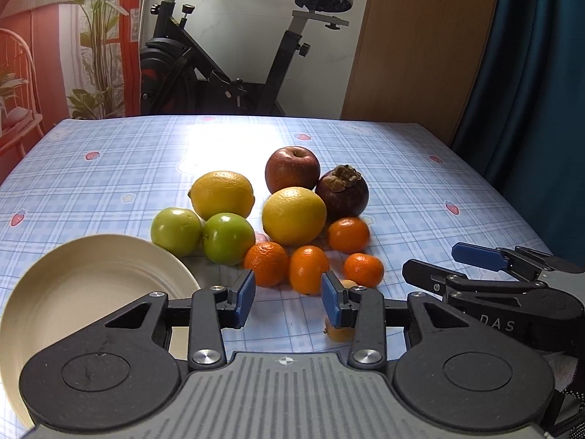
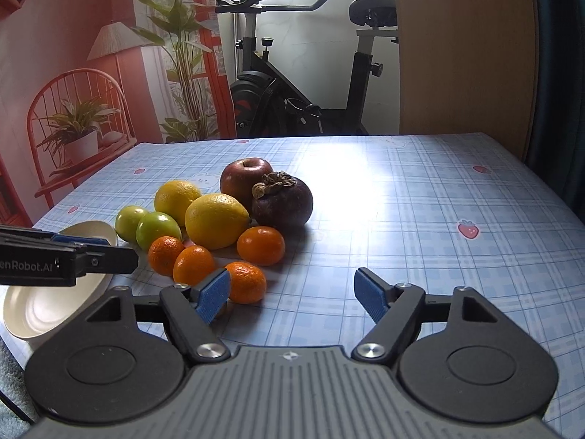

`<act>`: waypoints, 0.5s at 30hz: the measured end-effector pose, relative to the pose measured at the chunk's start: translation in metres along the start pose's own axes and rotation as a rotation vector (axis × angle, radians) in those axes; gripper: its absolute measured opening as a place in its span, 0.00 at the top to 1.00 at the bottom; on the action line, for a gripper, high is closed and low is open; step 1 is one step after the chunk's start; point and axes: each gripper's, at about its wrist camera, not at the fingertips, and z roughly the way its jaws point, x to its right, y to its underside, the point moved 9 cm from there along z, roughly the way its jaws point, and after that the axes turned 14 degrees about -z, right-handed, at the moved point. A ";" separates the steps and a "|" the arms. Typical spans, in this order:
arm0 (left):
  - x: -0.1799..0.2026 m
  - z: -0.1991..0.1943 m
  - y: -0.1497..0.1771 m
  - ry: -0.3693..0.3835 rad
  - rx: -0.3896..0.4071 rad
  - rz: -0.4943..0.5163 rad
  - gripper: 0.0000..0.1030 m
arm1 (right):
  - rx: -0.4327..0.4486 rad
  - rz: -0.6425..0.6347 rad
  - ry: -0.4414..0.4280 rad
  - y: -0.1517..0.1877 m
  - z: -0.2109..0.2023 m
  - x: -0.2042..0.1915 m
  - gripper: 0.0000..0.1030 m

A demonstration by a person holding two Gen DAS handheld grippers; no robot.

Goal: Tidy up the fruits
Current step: 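Lower both tools toward the small brown fruits beside the tangerines, then grasp a small brown fruit with the left tool while the right tool grasps another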

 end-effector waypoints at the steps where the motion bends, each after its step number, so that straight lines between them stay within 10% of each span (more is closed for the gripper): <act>1: 0.002 0.003 0.003 0.008 -0.010 0.002 0.59 | 0.001 0.004 -0.001 0.001 -0.001 0.002 0.32; 15: 0.021 0.028 0.025 0.068 -0.138 0.045 0.65 | -0.002 0.019 -0.001 0.005 -0.003 0.007 0.45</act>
